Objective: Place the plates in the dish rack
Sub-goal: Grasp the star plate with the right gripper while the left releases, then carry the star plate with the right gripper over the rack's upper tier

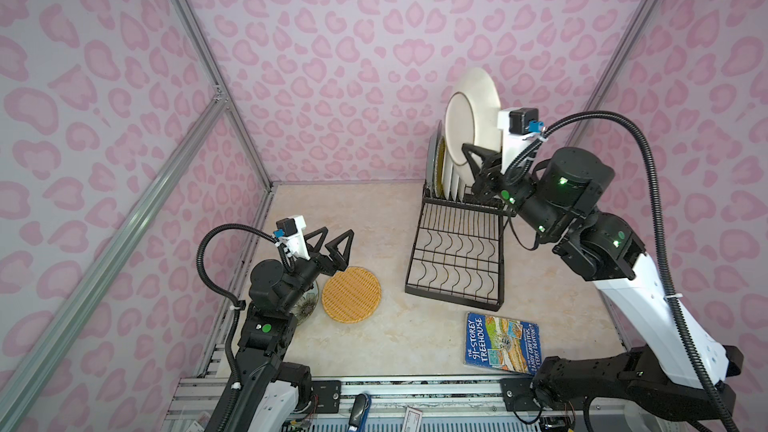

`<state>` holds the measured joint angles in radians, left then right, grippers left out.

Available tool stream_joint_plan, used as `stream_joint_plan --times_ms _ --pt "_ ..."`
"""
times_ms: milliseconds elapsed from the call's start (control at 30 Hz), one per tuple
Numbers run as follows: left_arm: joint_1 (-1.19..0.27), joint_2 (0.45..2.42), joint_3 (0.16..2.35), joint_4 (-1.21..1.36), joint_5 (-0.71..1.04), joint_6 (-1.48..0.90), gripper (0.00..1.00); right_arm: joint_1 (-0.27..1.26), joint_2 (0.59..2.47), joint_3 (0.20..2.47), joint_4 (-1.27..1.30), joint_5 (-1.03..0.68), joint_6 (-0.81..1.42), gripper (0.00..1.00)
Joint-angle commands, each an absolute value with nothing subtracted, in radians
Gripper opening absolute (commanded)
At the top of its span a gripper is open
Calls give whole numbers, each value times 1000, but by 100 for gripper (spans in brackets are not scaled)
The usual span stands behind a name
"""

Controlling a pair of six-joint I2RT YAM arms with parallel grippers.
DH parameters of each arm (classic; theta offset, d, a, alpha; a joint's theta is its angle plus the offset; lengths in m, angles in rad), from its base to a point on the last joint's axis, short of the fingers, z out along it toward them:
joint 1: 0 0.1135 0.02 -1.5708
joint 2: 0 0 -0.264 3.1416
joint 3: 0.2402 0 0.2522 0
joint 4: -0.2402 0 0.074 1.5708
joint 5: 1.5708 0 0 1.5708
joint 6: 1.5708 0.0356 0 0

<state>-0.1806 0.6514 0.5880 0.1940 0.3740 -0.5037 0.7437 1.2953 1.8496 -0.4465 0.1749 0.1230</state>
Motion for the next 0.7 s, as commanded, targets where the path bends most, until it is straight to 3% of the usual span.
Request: stream_joint_plan --times_ms 0,300,667 --pt "-180 661 627 140 397 -426 98 660 1269 1861 -379 150 241 0" --pt "-155 698 671 11 448 -399 98 380 1284 1856 -439 43 398 0" --pt "-127 719 680 -11 487 -428 98 347 1424 1825 -434 10 438 0"
